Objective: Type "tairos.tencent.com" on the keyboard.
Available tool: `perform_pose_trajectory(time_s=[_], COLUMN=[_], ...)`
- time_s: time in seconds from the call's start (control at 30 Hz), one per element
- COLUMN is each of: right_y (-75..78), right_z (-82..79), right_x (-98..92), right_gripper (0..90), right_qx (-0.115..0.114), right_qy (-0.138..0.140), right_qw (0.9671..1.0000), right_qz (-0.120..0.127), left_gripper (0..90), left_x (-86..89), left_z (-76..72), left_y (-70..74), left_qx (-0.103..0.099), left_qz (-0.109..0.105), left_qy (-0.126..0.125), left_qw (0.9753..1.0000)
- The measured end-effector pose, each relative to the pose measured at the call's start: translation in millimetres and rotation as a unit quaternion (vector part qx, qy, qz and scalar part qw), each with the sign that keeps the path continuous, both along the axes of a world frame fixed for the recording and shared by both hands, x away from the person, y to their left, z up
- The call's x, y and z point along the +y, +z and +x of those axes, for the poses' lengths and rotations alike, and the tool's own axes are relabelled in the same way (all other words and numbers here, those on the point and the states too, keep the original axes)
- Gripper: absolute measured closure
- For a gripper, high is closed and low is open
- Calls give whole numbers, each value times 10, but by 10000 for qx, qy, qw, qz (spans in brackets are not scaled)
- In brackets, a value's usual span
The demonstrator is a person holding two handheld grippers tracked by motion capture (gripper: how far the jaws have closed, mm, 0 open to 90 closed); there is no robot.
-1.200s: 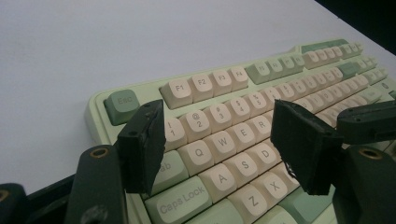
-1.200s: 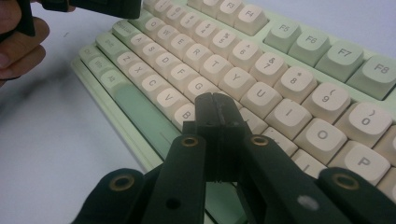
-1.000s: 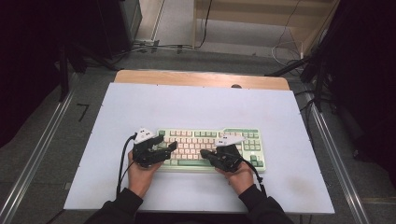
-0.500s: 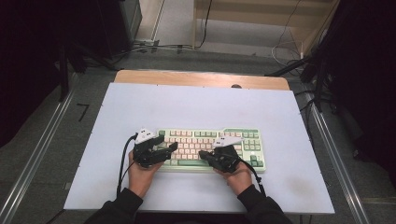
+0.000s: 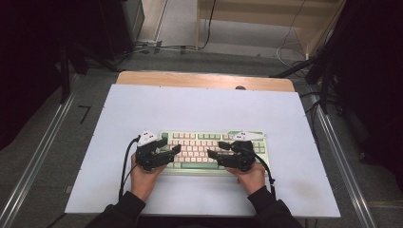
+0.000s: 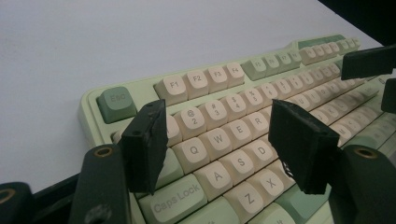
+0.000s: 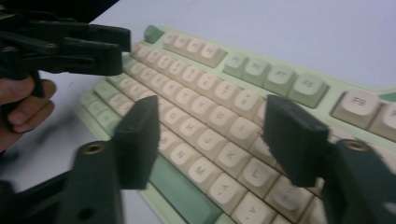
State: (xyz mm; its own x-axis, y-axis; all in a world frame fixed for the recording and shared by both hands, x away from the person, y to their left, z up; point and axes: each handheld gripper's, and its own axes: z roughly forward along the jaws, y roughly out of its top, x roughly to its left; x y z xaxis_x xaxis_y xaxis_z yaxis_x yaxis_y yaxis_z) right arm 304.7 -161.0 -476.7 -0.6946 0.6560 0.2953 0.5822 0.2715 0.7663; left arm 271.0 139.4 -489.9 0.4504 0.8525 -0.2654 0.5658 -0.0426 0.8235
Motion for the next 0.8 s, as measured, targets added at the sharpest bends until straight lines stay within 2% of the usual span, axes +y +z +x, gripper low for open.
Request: perform_pose_trajectory(time_s=[0.07,0.2,0.3,0.37,0.53,0.67,0.8], right_y=[3,1,3,6,5,10,-1], right_z=[5,-2,7,19,18,22,21], right_x=[-25,-87,-123,-146,-172,-183,-183], right_gripper=[277,265,256,256,259,261,262], right_qx=[-70,-125,-167,-164,-151,-163,-134], right_qy=[-119,-319,-398,-428,-462,-493,-488], right_qw=[9999,9994,9991,9989,9988,9987,9987], right_qz=[-16,21,-21,-17,-14,-17,-28], left_gripper=[437,697,840,900,900,900,900], left_x=[3,-8,-44,-60,-132,-218,-285], left_z=[-8,-15,-13,-20,-39,-53,-61], left_y=[6,11,2,8,42,10,-3], left_qx=[-3,-2,47,64,-26,41,91], left_qz=[-14,-235,-209,-173,-65,153,249], left_qy=[-61,-402,-611,-723,-903,-1107,-1227], left_qw=[10000,9989,9979,9972,9959,9937,9921])
